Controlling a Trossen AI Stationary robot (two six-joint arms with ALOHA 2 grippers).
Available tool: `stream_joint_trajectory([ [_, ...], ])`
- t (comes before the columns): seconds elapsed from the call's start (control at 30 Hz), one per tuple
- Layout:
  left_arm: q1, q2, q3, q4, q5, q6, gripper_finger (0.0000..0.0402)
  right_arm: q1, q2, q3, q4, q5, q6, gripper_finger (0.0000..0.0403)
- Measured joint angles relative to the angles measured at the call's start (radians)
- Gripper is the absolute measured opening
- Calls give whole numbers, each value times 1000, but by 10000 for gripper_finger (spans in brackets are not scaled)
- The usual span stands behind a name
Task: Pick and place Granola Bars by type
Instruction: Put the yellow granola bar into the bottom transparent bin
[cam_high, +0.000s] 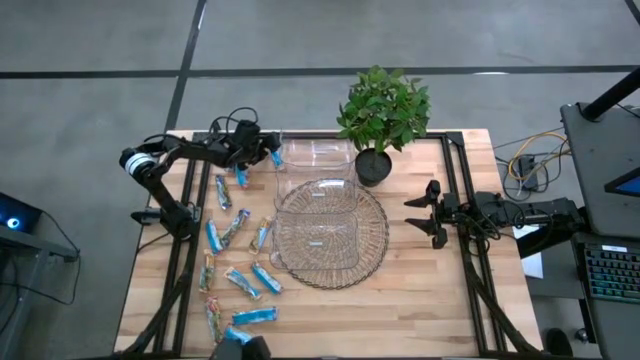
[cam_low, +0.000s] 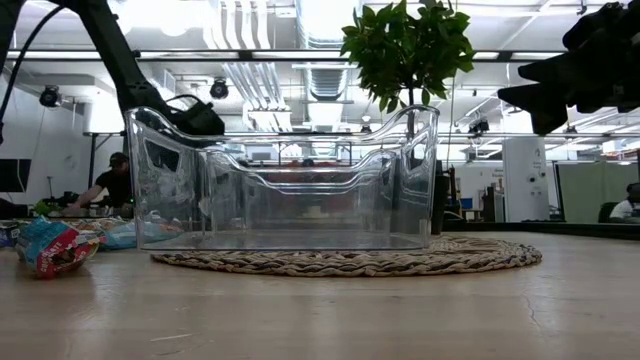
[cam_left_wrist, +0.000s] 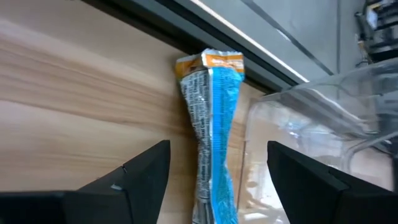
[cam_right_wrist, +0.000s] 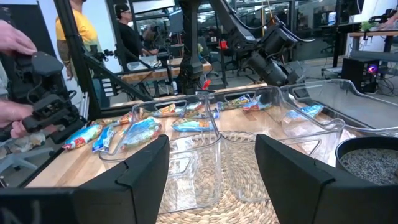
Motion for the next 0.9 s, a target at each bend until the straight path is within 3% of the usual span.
stream_joint_trajectory([
  [0.57,0,0,-16,23,29,-26,243,0,0,0,0,0,0,228],
  [0.9,0,1,-16,23,29,-28,155,0,0,0,0,0,0,227],
])
